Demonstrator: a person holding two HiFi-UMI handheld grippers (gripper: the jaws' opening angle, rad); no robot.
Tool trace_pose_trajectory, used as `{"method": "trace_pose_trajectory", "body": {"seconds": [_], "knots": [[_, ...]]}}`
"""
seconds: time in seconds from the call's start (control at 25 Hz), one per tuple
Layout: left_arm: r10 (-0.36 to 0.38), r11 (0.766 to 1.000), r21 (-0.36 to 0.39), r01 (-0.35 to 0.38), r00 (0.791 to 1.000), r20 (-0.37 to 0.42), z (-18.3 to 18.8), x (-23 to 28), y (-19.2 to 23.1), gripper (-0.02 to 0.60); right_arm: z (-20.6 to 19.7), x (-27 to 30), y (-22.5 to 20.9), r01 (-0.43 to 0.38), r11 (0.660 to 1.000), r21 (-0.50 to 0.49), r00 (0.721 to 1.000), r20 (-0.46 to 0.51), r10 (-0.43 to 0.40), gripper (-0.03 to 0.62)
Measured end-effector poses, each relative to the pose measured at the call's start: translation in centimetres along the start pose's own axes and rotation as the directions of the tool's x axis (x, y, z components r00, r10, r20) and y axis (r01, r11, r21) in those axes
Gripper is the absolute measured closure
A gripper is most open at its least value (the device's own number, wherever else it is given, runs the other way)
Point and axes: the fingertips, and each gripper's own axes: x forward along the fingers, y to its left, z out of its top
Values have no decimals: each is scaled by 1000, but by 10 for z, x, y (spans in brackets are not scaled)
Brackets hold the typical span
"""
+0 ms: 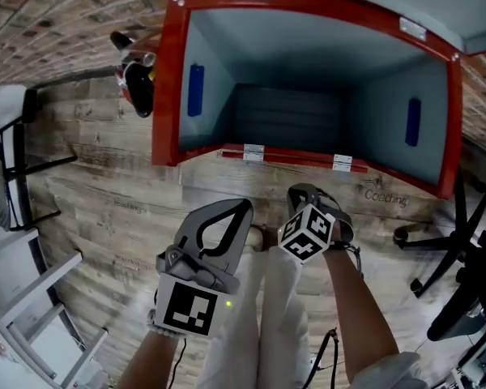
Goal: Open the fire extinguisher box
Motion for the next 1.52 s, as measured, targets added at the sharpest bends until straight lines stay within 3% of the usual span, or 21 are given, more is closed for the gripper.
{"method": "trace_pose_trajectory", "body": {"seconds": [0.16,0.44,0.64,1.08,1.24,1.52], "knots": [[1,1000,3,-1,1000,21,34,-19,-7,581,16,-58,-14,11,980,199,994,105,-32,589],[15,1000,17,-16,997,70,107,-64,-9,581,47,-171,-44,57,937,345,969,206,-135,589],[27,999,41,-31,995,93,157,-101,-8,581,78,-253,-59,54,888,457,934,292,-207,589],[6,997,76,-13,996,94,242,-194,-32,581,131,-423,-35,29,872,489,856,438,-274,589],[15,996,84,-28,989,150,288,-222,-31,581,144,-480,-32,75,887,457,831,463,-308,589],[-3,993,118,-18,985,175,330,-252,-37,581,155,-568,-44,126,859,496,767,501,-401,589]]}}
